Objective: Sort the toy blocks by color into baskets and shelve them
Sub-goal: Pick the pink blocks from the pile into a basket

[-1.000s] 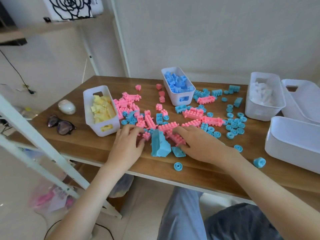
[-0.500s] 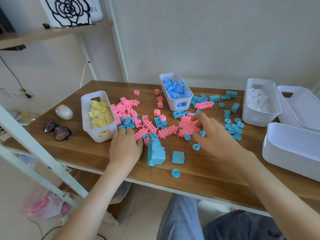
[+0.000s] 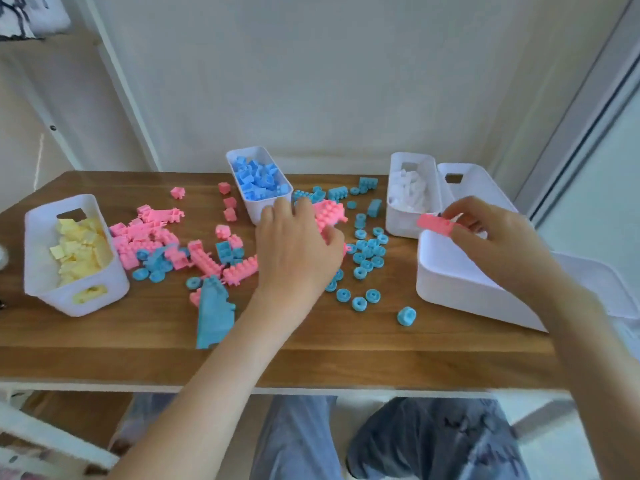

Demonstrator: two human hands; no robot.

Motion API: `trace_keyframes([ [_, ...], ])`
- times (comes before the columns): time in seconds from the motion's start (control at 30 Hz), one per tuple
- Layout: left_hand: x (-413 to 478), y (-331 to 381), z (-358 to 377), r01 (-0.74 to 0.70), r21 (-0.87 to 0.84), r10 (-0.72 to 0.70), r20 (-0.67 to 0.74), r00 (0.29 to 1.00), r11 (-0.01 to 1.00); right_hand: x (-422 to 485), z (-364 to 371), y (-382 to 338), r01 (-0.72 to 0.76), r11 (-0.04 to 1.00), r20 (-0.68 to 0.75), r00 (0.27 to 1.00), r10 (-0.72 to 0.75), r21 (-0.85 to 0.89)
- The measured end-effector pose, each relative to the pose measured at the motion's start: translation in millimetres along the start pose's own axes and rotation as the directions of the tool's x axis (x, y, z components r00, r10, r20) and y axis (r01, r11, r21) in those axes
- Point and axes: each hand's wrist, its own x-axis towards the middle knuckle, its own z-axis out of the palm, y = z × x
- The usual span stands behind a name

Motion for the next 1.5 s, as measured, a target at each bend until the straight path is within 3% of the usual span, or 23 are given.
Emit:
trace_keyframes([
  [0.1, 2.4, 56.2, 26.0, -0.159, -0.211, 0.179, 0.077, 0.981, 0.964, -11.3, -16.8, 31.6, -0.144, 0.985, 0.087, 0.985, 0.152, -0.091],
  [0.17, 3.9, 80.3, 43.1, -0.203, -0.264, 0.253, 0.174, 0.952, 0.943, -17.5, -19.3, 48.0, -0.17, 0.975, 0.144, 0.971, 0.19, -0.141],
  [0.27, 4.6, 96.5, 62.0, -0.204, -0.249, 0.288, 0.37, 0.883, 0.947, -24.5, -22.9, 60.4, -0.148, 0.951, 0.218, 0.953, 0.211, -0.271],
  [0.33, 4.0, 100.9, 67.1, -0.199, -0.207, 0.272, 0.43, 0.861, 0.958, -26.5, -29.9, 60.7, -0.169, 0.945, 0.224, 0.946, 0.236, -0.28],
  [0.47, 3.3, 102.1, 59.8, -0.222, -0.209, 0.299, 0.496, 0.815, 0.952, -19.1, -30.7, 42.9, -0.082, 0.988, 0.139, 0.985, 0.1, -0.132],
  [0.6, 3.6, 67.3, 37.1, -0.104, -0.402, 0.25, 0.329, 0.911, 0.91, -4.3, -2.8, 9.1, 0.127, 0.989, 0.05, 0.991, -0.123, -0.079],
  [0.7, 11.4, 16.0, 18.9, -0.107, -0.251, 0.167, 0.234, 0.958, 0.962, 4.5, 31.4, -27.6, 0.261, 0.965, 0.091, 0.961, -0.261, 0.013],
  [0.8, 21.4, -30.1, 17.0, -0.103, 0.127, 0.039, 0.43, 0.902, 0.987, 24.3, 79.5, -54.0, 0.329, 0.943, 0.266, 0.905, -0.332, 0.056],
  [0.87, 25.3, -52.1, 21.2, -0.108, 0.246, -0.047, 0.552, 0.833, 0.963, 42.0, 109.3, -65.4, 0.312, 0.95, 0.365, 0.883, -0.296, 0.018],
  [0.97, 34.3, -68.9, 28.5, -0.123, 0.258, -0.062, 0.607, 0.792, 0.958, 60.7, 136.7, -68.2, 0.275, 0.955, 0.46, 0.866, -0.198, -0.107],
  [1.1, 50.7, -70.6, 31.3, -0.181, 0.276, -0.057, 0.677, 0.733, 0.944, 66.8, 149.5, -65.4, 0.269, 0.941, 0.482, 0.865, -0.143, -0.203],
  [1.33, 60.2, -61.3, 34.1, -0.201, 0.174, 0.024, 0.695, 0.719, 0.964, 67.0, 144.2, -59.5, 0.296, 0.939, 0.494, 0.851, -0.176, -0.174],
  [1.5, 61.2, -59.4, 36.3, -0.133, 0.127, 0.0, 0.725, 0.689, 0.983, 64.4, 131.0, -55.0, 0.281, 0.947, 0.427, 0.883, -0.194, -0.152],
])
